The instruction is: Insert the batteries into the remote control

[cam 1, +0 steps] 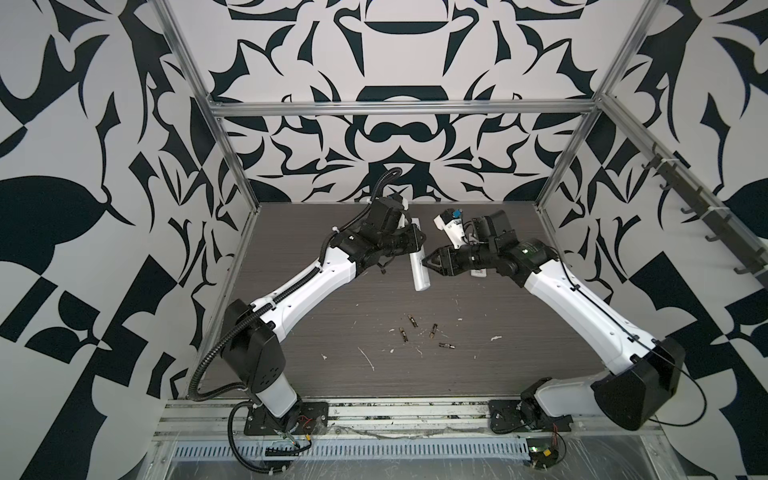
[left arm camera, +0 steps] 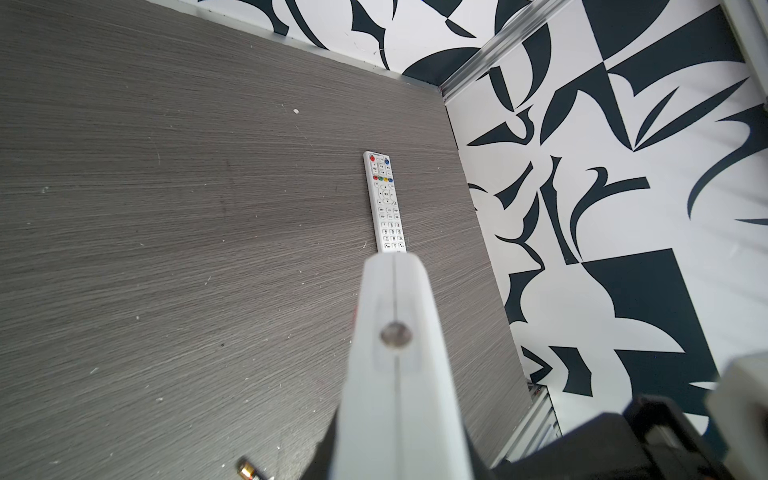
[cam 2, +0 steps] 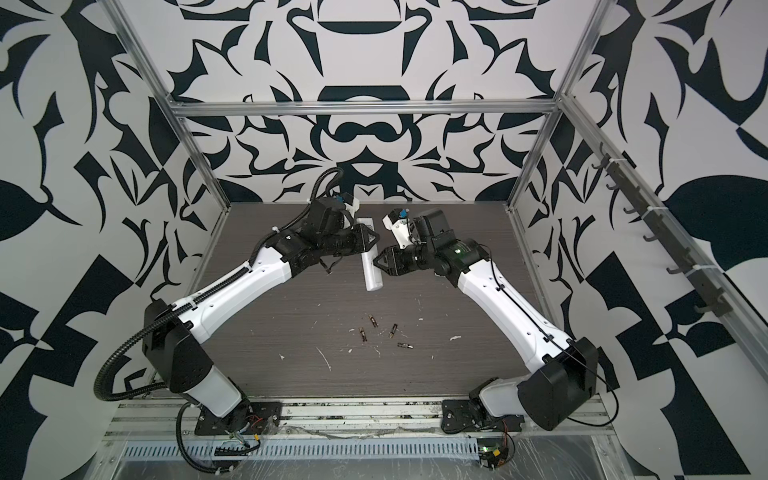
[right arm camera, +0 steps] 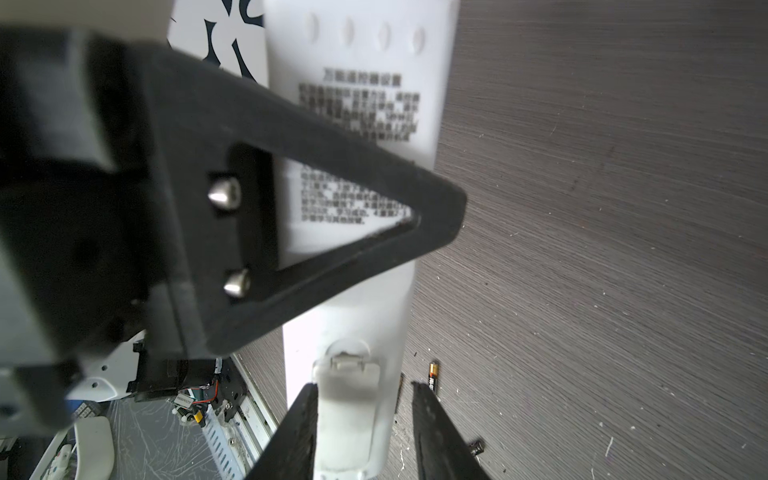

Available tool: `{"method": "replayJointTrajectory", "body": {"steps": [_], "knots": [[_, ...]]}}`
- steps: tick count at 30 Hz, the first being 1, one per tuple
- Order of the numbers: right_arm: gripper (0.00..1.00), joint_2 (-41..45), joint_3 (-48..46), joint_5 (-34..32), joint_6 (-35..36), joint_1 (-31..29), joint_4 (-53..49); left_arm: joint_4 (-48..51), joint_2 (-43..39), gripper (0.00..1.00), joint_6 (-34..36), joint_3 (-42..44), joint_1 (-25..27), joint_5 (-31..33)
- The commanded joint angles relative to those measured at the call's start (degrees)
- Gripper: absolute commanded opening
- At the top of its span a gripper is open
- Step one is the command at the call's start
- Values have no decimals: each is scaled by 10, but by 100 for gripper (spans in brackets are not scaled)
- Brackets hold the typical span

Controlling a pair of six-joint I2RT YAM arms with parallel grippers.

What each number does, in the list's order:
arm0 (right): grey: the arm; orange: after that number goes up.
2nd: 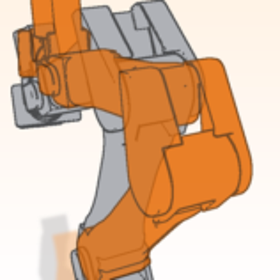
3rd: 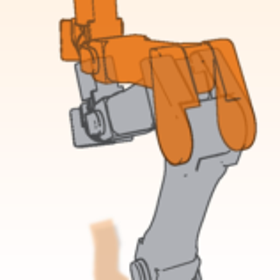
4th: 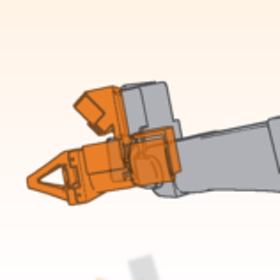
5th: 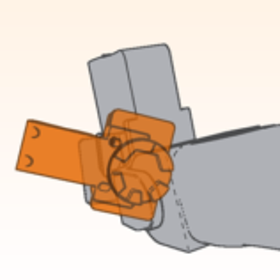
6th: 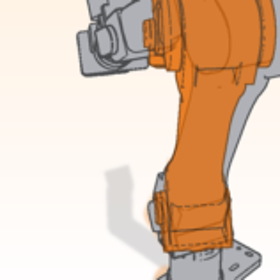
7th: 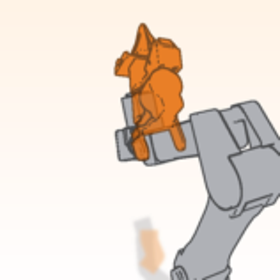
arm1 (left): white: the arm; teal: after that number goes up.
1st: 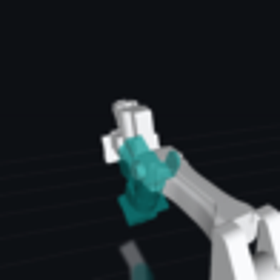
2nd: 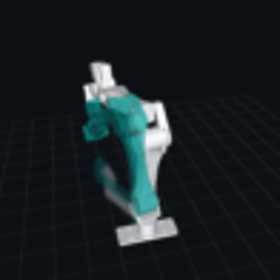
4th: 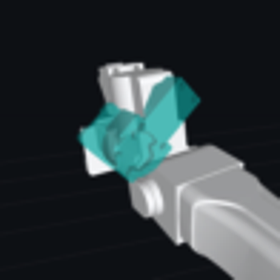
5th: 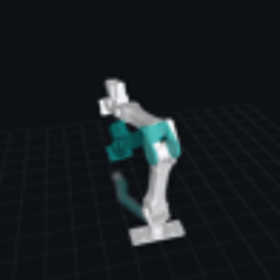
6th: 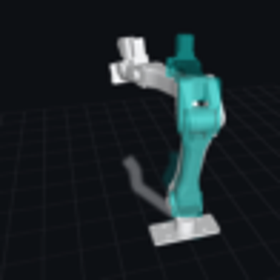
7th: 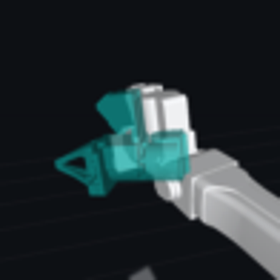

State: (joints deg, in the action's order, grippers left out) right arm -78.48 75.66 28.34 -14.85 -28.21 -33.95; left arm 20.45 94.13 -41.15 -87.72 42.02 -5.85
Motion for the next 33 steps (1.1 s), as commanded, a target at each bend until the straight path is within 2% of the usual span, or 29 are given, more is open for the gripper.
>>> {"method": "replayJointTrajectory", "body": {"steps": [1,6,13,19,33], "knots": [[41,4,-7,9,-2,3,16,-16,-21,0,-3,-7,2,-8],[47,5,-8,26,-8,3,30,-17,-21,0,-3,-7,2,-10],[67,8,-2,30,-15,3,44,-19,-18,0,-3,-10,3,-11],[68,-7,-2,21,-18,3,42,-17,-18,0,-2,-11,3,-12],[59,-10,-4,-9,-13,14,21,-17,-16,0,1,-14,3,-8]]}}
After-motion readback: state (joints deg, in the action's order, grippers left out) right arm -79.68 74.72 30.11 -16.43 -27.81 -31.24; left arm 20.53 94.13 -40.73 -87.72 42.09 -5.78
